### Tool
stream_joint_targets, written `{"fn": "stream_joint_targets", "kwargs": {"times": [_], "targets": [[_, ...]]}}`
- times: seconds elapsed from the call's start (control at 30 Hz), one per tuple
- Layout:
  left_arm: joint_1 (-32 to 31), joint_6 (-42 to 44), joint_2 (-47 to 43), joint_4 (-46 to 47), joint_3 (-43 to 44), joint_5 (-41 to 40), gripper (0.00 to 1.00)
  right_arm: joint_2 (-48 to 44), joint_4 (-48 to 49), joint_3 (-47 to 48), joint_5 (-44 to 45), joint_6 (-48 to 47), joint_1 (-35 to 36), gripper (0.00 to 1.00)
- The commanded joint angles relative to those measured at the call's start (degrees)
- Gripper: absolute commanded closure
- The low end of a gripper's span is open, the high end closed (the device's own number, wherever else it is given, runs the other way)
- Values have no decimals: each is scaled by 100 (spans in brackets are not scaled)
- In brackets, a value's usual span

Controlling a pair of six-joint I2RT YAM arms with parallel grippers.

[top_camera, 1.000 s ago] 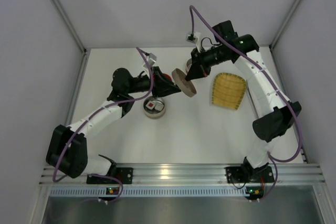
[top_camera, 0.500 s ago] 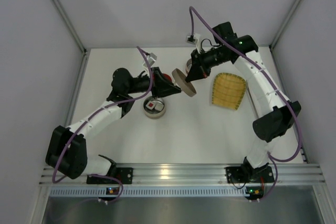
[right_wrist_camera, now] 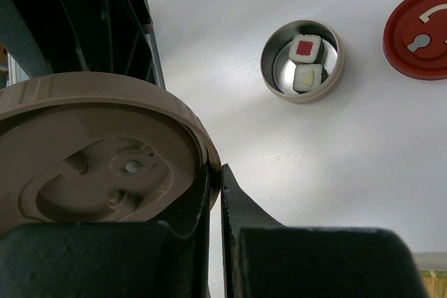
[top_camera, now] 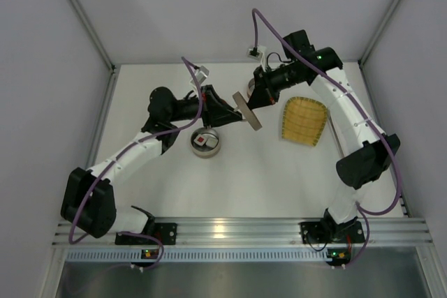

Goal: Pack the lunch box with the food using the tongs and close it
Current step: Screw the box lid onto the packing box.

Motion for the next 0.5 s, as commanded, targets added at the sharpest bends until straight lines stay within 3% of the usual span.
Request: {"fn": "stream_joint_targets", "kwargs": {"times": [0.0, 0.27, 0.47], "targets": [[-15, -191, -34, 495, 383, -299, 77, -99, 162, -70, -22, -219, 56, 100], [-24, -173, -34, 460, 375, -343, 78, -108, 180, -78, -48, -167, 65, 100], [-24, 11, -139, 66, 252, -352, 90, -116, 215, -78, -84, -131, 47, 100]]}}
